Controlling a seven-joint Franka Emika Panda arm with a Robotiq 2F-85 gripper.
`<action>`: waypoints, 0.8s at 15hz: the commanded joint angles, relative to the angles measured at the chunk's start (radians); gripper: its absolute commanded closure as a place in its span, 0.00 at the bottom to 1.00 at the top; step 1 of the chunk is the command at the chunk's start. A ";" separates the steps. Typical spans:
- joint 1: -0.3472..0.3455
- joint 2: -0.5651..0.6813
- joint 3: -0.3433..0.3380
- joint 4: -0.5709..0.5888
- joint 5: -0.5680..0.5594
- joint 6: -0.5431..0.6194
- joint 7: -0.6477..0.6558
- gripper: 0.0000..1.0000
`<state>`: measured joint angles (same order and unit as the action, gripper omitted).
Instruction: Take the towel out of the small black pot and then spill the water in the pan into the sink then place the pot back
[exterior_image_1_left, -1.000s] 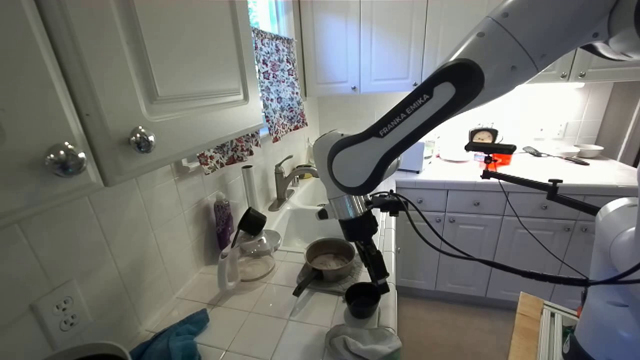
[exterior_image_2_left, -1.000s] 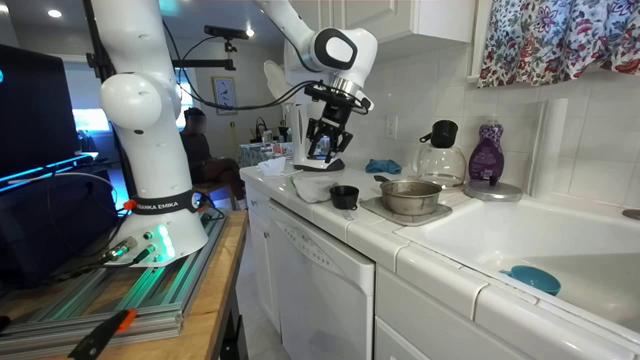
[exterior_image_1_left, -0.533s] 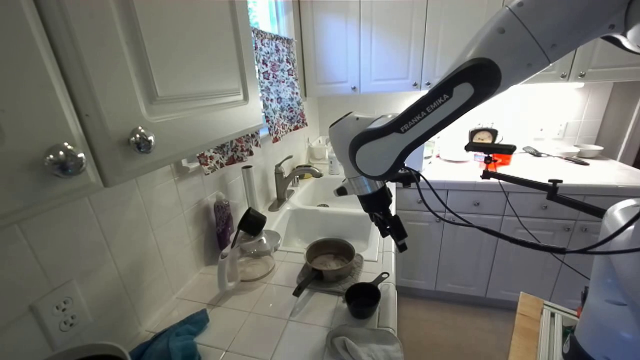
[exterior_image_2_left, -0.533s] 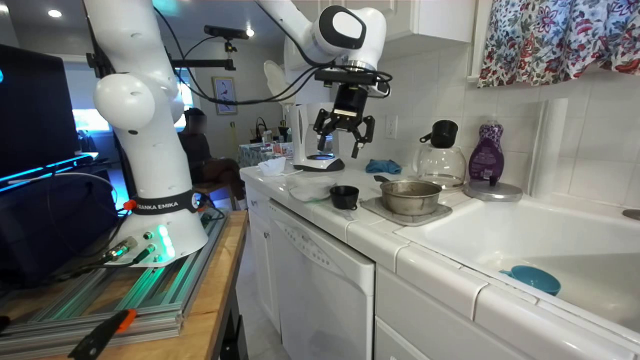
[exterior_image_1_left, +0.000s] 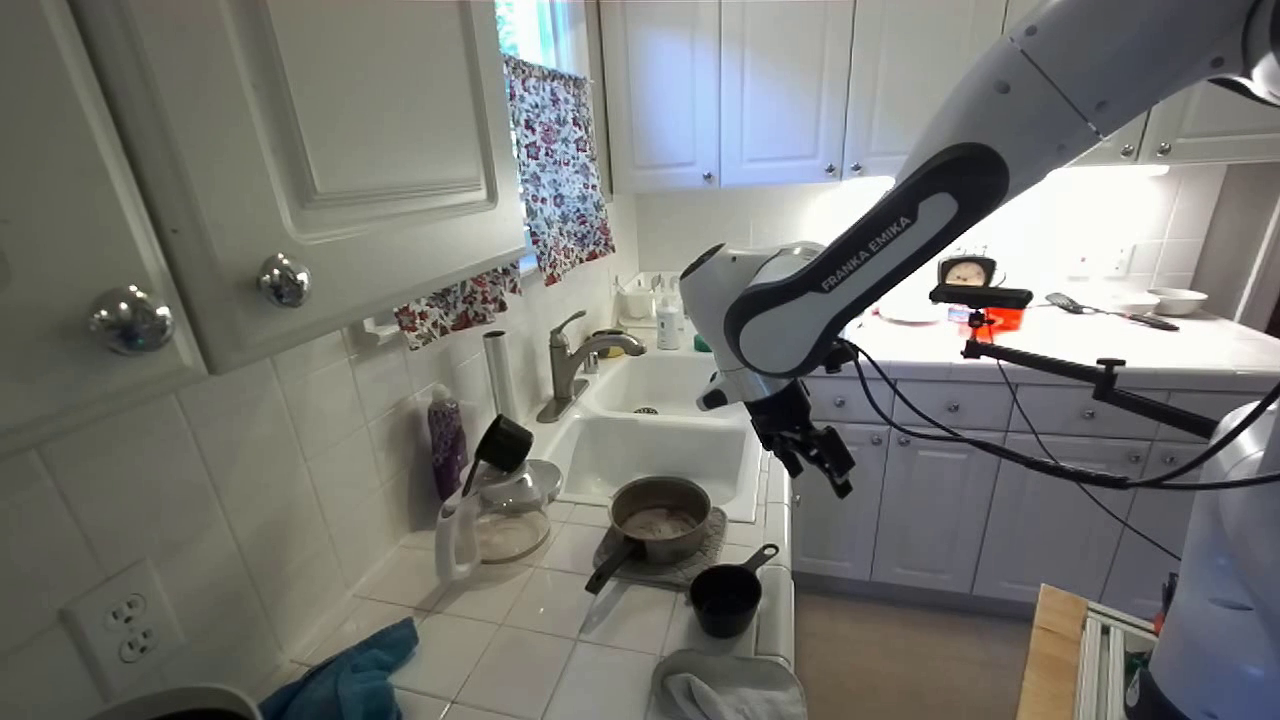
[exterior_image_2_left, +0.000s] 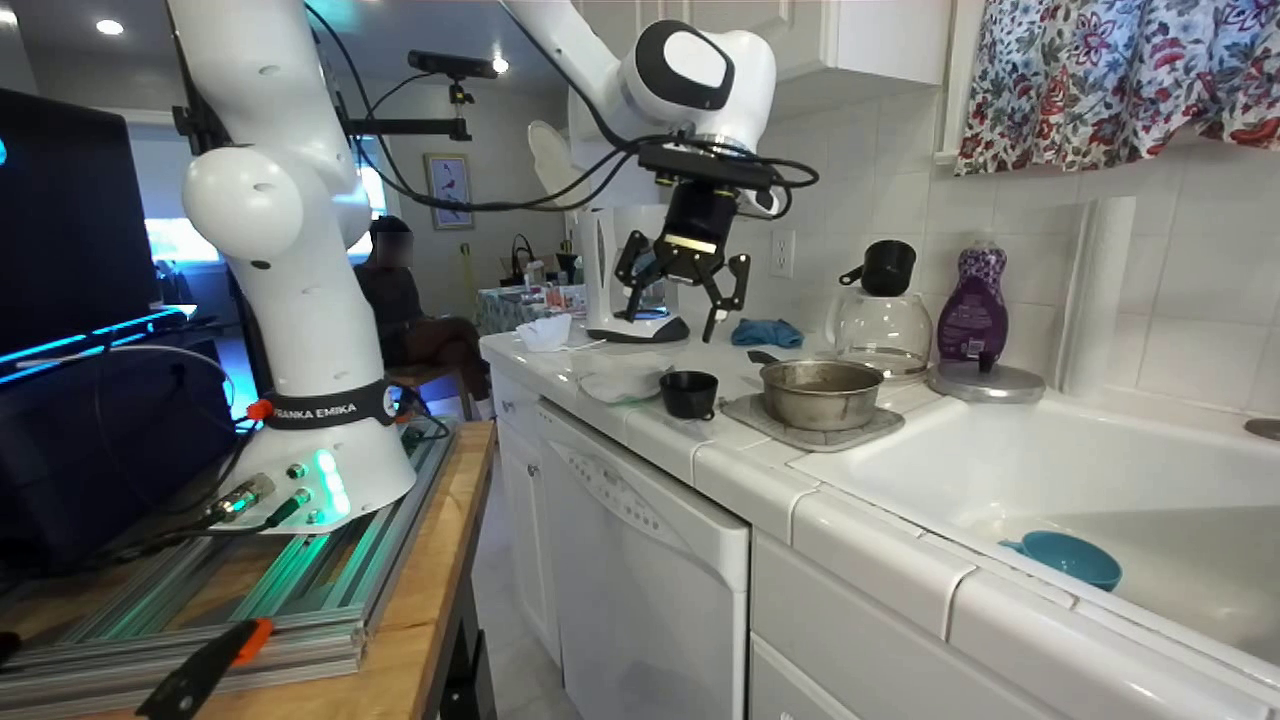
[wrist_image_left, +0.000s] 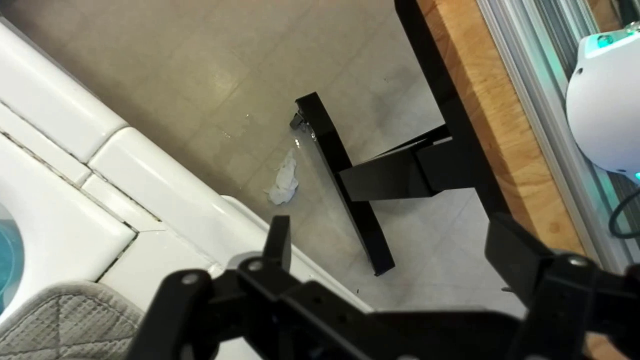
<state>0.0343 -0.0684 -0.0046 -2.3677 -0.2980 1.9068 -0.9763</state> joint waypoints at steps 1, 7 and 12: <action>-0.002 0.000 0.005 -0.003 0.000 0.001 0.000 0.00; 0.000 0.162 0.010 0.061 0.040 0.028 -0.133 0.00; -0.001 0.302 0.042 0.150 0.018 0.010 -0.163 0.00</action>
<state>0.0363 0.1415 0.0143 -2.3004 -0.2855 1.9383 -1.1150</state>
